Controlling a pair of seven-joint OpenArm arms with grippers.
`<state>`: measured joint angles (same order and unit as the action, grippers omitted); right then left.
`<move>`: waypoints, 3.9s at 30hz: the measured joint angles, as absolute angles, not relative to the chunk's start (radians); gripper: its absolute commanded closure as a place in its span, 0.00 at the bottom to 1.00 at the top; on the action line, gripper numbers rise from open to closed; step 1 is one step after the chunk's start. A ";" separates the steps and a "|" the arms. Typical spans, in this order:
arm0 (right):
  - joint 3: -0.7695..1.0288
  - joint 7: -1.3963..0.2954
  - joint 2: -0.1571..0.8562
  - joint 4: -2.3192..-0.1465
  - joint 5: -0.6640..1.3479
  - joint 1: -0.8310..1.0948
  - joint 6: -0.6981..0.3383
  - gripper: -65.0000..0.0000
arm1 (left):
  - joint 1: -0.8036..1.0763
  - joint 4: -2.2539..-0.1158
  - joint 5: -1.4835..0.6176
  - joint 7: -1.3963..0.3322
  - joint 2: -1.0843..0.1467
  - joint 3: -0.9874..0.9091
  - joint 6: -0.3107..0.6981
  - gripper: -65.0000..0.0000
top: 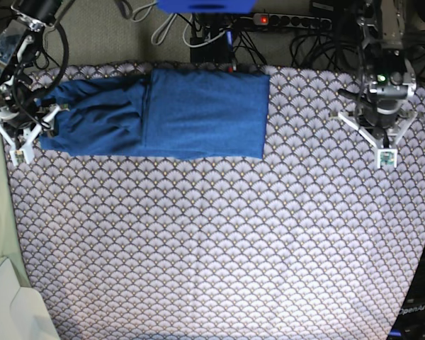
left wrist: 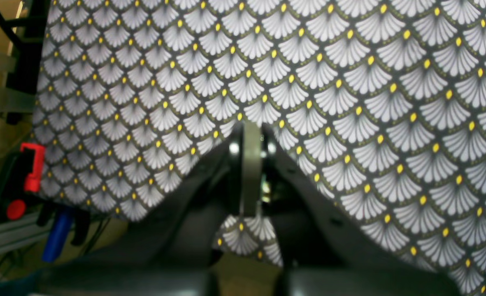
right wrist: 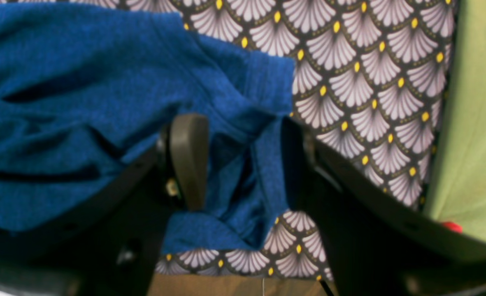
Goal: Fold the T-shirt properly
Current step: 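Keep the right gripper pinching the strip's remaining end, then lift the right-held end and fold it over onto the stacked layers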
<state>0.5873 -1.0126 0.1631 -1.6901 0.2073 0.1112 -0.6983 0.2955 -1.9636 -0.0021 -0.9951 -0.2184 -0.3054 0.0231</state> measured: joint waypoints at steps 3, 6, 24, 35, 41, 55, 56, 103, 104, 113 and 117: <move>0.587 -1.013 0.163 -1.686 0.206 0.103 -0.698 0.55 | 0.287 -1.964 -0.001 -0.992 -0.219 -0.305 0.023 1.00; 0.587 -1.018 0.166 -1.630 0.210 0.073 -0.698 0.55 | 0.287 -1.964 -0.001 -0.996 -0.219 -0.305 0.023 1.00; 0.650 -1.013 0.180 -1.559 0.210 0.062 -0.698 0.54 | 0.270 -1.939 -0.002 -0.995 -0.218 -0.303 0.023 1.00; 0.647 -1.006 0.178 -1.538 0.214 0.063 -0.698 0.54 | 0.268 -1.935 -0.001 -0.995 -0.218 -0.305 0.023 1.00; 0.647 -0.994 0.183 -1.459 0.214 0.044 -0.698 0.54 | 0.268 -1.934 -0.001 -0.995 -0.218 -0.305 0.023 1.00; 0.647 -0.986 0.182 -1.455 0.218 0.045 -0.695 0.54 | 0.268 -1.934 -0.001 -0.995 -0.219 -0.306 0.023 1.00; 0.647 -0.986 0.182 -1.455 0.217 0.045 -0.695 0.54 | 0.268 -1.934 -0.001 -0.995 -0.219 -0.306 0.023 1.00; 0.427 -1.071 -0.066 -1.903 0.202 0.157 -0.695 1.00 | 0.276 -1.958 -0.009 -0.999 -0.272 -0.476 0.032 1.00; 0.417 -1.071 -0.077 -1.912 0.209 0.173 -0.696 1.00 | 0.276 -1.958 -0.008 -0.994 -0.281 -0.477 0.031 1.00; 0.282 -1.073 -0.149 -1.951 0.197 0.240 -0.695 1.00 | 0.276 -1.958 -0.006 -0.995 -0.296 -0.564 0.031 1.00; 0.243 -1.074 -0.158 -1.955 0.203 0.242 -0.695 1.00 | 0.276 -1.958 -0.002 -0.994 -0.316 -0.571 0.031 1.00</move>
<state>0.2432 -1.0737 -0.1577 -1.9549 0.2028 0.2417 -0.6952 0.2760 -1.9579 -0.0017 -0.9943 -0.3157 -0.5709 0.0307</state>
